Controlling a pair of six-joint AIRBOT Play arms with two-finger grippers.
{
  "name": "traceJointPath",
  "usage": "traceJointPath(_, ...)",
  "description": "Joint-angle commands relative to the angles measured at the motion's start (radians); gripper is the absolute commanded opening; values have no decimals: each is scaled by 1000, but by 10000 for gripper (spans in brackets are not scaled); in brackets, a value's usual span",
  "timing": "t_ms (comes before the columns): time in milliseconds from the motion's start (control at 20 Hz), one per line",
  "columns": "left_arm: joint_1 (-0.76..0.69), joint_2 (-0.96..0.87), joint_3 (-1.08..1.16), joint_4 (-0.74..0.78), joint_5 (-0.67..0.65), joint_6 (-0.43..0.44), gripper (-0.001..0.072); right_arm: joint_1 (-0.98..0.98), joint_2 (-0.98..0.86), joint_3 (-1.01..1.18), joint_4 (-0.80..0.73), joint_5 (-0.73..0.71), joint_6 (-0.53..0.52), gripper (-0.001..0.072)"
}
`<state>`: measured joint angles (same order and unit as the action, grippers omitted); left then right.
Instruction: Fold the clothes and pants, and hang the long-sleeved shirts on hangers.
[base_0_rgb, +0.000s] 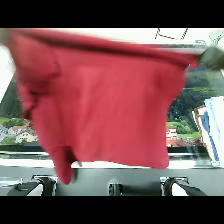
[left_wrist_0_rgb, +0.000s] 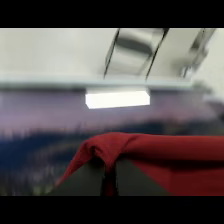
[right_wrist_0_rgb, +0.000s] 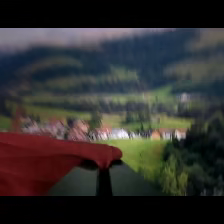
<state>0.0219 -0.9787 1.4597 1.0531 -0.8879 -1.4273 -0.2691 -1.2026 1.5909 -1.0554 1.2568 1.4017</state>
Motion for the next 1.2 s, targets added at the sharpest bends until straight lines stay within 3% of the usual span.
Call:
traceJointPath(0, -56, -146, -353, -7, 207, 16, 23, 0, -191, -241, -3, -206, -16, 34)
traceJointPath(100, -103, -277, -451, -14, 403, 14, 23, 0, -302, -259, 13, -272, 113, 34)
traceJointPath(200, -119, -404, -451, -54, 458, 13, 24, 0, -377, -259, 88, -295, 178, 35)
traceJointPath(350, -118, -498, -441, -249, 458, 13, 25, 1, -441, -259, 175, -259, 179, 35)
traceJointPath(450, -104, -492, -434, -291, 401, 14, 31, -2, -446, -257, 172, -224, 176, 40)
traceJointPath(500, -79, -481, -418, -290, 330, 14, 74, -14, -439, -246, 148, -200, 176, 130)
traceJointPath(550, -37, -469, -397, -288, 233, 16, 205, -36, -430, -222, 124, -152, 175, 351)
traceJointPath(600, 25, -457, -366, -263, 96, 30, 507, -70, -418, -188, 97, -74, 150, 552)
traceJointPath(650, 100, -446, -336, -223, -56, 45, 720, -109, -405, -162, 64, 18, 126, 563)
traceJointPath(750, 243, -436, -311, -134, -306, 43, 713, -189, -370, -161, -45, 193, 123, 557)
traceJointPath(850, 364, -436, -348, -37, -476, 43, 706, -220, -341, -241, -164, 276, 125, 547)
traceJointPath(950, 438, -436, -452, -3, -518, 41, 512, -219, -313, -369, -180, 270, 124, 547)
traceJointPath(1150, 447, -438, -632, -25, -434, 106, 510, -219, -302, -498, -95, 254, 119, 546)
